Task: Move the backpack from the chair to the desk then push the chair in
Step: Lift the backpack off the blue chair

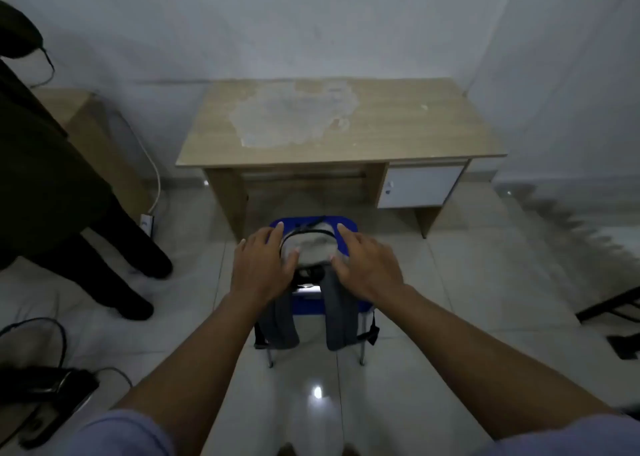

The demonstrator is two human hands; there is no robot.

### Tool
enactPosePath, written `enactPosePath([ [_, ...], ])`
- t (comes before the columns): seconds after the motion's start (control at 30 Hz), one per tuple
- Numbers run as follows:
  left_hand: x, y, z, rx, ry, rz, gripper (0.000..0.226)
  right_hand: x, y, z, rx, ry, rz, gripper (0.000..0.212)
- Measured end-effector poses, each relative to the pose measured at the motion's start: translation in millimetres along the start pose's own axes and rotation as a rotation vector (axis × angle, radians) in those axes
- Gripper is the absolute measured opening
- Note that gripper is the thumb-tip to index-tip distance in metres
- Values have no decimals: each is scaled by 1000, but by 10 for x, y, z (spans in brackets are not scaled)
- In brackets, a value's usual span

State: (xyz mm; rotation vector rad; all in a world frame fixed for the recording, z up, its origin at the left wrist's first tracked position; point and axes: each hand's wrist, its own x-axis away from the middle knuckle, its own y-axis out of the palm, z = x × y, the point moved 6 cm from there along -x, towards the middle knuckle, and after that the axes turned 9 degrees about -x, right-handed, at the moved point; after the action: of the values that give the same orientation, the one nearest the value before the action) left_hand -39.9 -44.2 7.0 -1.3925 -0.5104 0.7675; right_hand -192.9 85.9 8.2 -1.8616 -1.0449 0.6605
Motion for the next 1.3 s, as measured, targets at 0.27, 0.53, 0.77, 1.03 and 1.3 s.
enactPosePath([
  [0.27,341,362,-104,60,-115,-120,65,208,460,206,-234,297,-146,64],
  [0.53,495,497,-137,-10,-41,-177,97,144,509,437,-664,393,-120,44],
  [0.77,487,517,-199,25,-5,-175,81,-83,424,548,-456,161,-262,46],
  [1.03,370,401,-361,188,-78,-228,66,-481,357,579,-108,-76,-318,45],
  [1.3,-170,300,-593,189,-35,-211,52,-753,460,461,-326,82,-224,27],
])
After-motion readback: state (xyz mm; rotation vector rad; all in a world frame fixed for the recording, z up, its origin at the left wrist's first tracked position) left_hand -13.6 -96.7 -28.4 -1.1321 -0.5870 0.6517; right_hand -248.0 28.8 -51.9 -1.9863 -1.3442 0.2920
